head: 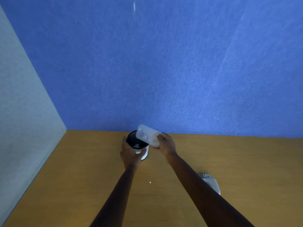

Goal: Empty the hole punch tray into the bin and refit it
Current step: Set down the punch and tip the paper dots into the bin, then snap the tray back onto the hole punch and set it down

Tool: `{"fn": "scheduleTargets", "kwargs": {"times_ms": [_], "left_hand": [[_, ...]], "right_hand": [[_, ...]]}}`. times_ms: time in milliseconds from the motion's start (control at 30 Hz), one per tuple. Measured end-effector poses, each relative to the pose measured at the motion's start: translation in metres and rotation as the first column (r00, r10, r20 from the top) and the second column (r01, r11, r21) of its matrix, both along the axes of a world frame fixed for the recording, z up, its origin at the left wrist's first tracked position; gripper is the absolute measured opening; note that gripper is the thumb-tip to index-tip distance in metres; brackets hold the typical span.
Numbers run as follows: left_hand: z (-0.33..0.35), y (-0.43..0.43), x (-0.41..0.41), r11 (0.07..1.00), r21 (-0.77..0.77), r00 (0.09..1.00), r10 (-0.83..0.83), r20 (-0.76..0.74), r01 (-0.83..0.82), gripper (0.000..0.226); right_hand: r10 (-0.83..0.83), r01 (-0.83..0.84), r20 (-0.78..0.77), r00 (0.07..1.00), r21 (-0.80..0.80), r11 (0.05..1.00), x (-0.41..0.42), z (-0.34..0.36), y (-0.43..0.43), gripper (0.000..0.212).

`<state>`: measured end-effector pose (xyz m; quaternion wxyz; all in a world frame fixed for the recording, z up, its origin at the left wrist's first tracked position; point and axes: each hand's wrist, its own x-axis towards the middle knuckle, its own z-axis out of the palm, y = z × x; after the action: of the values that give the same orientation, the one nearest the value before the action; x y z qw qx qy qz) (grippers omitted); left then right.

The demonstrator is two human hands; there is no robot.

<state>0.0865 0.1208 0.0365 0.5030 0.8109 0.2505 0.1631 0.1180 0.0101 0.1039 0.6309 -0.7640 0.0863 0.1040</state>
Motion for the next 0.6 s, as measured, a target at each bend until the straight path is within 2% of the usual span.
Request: {"fn": "scheduleTargets", "kwargs": {"times_ms": [67, 133, 300, 467, 600], "left_hand": [[0.0, 0.0, 0.0, 1.0, 0.002, 1.0, 0.002, -0.002, -0.002, 0.102], [0.0, 0.0, -0.001, 1.0, 0.002, 1.0, 0.002, -0.009, -0.002, 0.102], [0.001, -0.001, 0.001, 1.0, -0.002, 1.0, -0.002, -0.009, 0.002, 0.101], [0.0, -0.001, 0.001, 1.0, 0.002, 1.0, -0.004, -0.012, 0.004, 0.1], [0.0, -0.002, 0.002, 1.0, -0.005, 1.0, -0.002, -0.002, 0.002, 0.098]], "right_hand": [[-0.1, 0.108, -0.069, 0.993, 0.128, 0.986, -0.002, -0.005, -0.007, 0.033], [-0.174, 0.189, -0.104, 0.979, 0.155, 0.97, -0.006, -0.012, -0.017, 0.033], [-0.268, 0.285, -0.181, 0.946, 0.077, 0.955, -0.029, -0.041, -0.045, 0.021], [-0.258, 0.263, -0.228, 0.939, -0.008, 0.965, -0.052, -0.074, -0.069, 0.034], [-0.285, 0.293, -0.268, 0.92, -0.01, 0.956, -0.064, -0.093, -0.075, 0.022]]}}
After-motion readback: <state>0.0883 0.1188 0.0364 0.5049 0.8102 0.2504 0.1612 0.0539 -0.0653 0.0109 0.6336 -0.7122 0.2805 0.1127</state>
